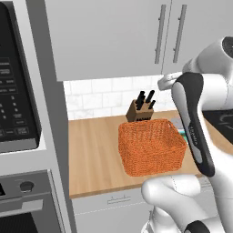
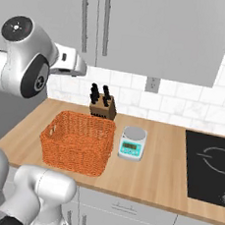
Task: Open the cabinet, pick up the bread from the cabinet and place it in the basket. Then move the basket to the dining counter.
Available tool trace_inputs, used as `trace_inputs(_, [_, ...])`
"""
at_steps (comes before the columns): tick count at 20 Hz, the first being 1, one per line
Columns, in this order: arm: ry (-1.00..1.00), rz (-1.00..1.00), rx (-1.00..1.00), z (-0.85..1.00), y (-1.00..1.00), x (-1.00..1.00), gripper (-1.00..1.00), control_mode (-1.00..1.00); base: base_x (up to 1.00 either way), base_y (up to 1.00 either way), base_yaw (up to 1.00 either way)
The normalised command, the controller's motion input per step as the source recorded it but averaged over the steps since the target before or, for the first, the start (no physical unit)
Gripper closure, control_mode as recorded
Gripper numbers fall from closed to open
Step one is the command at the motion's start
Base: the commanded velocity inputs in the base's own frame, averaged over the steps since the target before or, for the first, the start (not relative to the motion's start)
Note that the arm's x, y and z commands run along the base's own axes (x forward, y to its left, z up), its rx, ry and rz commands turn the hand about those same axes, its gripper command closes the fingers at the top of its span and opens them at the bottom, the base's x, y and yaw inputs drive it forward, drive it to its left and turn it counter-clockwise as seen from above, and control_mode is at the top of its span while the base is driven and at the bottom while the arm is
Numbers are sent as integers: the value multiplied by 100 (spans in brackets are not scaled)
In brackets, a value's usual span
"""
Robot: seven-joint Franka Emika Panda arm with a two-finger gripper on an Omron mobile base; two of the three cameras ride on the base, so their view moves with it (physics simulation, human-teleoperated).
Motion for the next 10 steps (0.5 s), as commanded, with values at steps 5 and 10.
trace_inputs(5, [-3, 0, 1, 57, 0, 10, -100, -100, 0, 0, 0])
trace_inputs(10, [-16, 0, 0, 43, 0, 32, -100, -100, 0, 0, 0])
